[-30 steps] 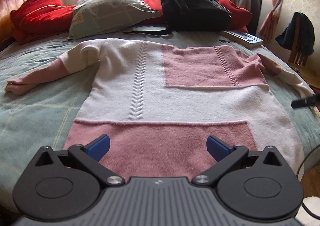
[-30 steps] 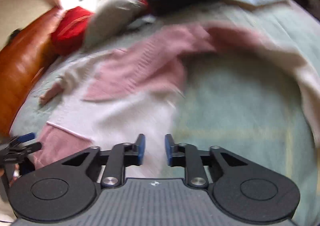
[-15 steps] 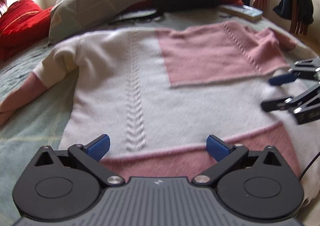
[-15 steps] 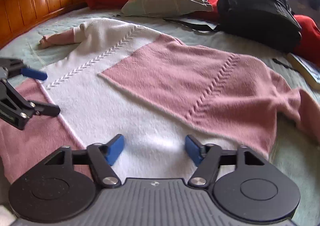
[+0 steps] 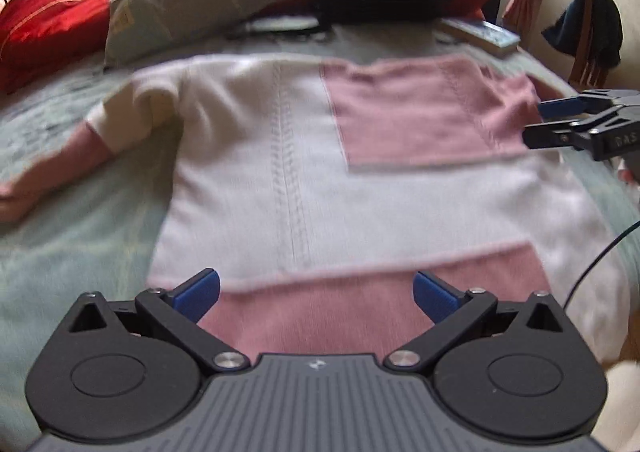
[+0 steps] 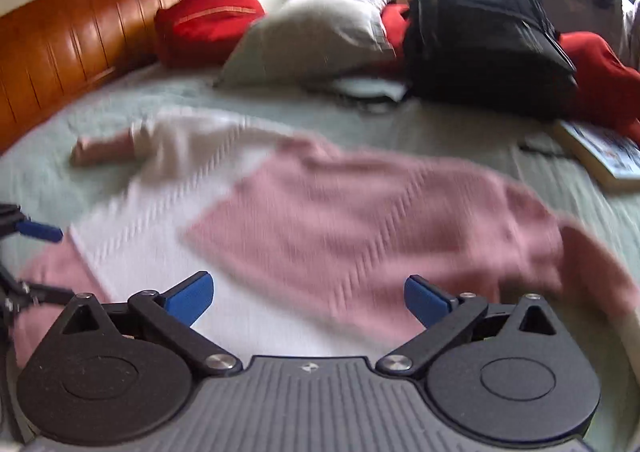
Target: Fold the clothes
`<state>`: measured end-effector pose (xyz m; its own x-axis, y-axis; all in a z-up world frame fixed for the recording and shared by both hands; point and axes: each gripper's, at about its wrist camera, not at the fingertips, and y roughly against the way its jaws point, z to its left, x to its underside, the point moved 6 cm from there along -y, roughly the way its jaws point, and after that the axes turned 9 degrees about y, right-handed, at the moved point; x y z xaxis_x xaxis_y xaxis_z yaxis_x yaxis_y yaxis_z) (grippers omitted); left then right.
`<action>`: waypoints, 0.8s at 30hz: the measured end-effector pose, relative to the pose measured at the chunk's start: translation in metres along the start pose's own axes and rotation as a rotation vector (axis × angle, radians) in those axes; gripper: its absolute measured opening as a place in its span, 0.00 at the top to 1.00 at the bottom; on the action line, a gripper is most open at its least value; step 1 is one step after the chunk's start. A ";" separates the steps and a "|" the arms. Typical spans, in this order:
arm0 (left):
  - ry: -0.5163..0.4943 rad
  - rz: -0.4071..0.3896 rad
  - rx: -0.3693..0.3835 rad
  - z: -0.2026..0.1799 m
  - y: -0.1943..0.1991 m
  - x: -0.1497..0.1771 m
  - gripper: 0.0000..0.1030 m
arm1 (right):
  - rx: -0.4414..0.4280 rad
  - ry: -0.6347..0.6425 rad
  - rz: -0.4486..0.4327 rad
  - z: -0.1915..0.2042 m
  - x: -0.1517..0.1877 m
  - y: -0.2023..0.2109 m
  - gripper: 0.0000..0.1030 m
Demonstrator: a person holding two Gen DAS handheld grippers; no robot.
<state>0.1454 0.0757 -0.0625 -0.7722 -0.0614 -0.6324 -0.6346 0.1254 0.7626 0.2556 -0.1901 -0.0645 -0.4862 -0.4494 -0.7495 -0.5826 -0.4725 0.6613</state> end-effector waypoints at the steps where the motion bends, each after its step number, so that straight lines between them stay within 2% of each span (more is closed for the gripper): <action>1: 0.005 -0.013 0.015 -0.001 -0.005 -0.012 0.01 | 0.006 0.012 -0.003 0.000 -0.012 -0.012 0.00; 3: 0.019 -0.027 0.044 -0.002 -0.020 -0.035 0.01 | 0.019 0.039 -0.008 -0.001 -0.036 -0.036 0.00; 6: 0.061 -0.017 0.055 0.001 -0.053 -0.052 0.01 | 0.037 0.022 0.030 -0.010 -0.051 -0.076 0.00; 10: 0.146 0.087 0.011 0.015 -0.094 -0.034 0.01 | 0.023 -0.040 0.132 -0.026 -0.023 -0.106 0.00; 11: 0.141 0.076 0.002 0.016 -0.096 -0.026 0.01 | 0.019 -0.058 0.159 -0.031 -0.011 -0.108 0.00; 13: 0.124 0.048 0.004 0.015 -0.090 -0.017 0.01 | 0.014 -0.037 0.141 -0.031 0.010 -0.097 0.00; 16: 0.126 0.073 0.001 0.015 -0.084 -0.017 0.01 | 0.002 0.025 0.131 -0.027 0.021 -0.076 0.00; 19: 0.143 0.082 0.018 0.014 -0.083 -0.035 0.01 | -0.025 0.001 0.109 -0.032 -0.006 -0.069 0.00; 22: 0.143 0.037 0.034 0.008 -0.082 -0.065 0.01 | -0.022 0.009 0.030 -0.037 -0.046 -0.076 0.00; 24: 0.128 0.013 0.028 0.005 -0.082 -0.085 0.01 | -0.008 0.018 0.045 -0.039 -0.066 -0.095 0.00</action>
<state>0.2635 0.0752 -0.0721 -0.7795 -0.1849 -0.5985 -0.6245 0.1541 0.7657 0.3680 -0.1458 -0.0767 -0.4997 -0.4843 -0.7182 -0.5548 -0.4578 0.6947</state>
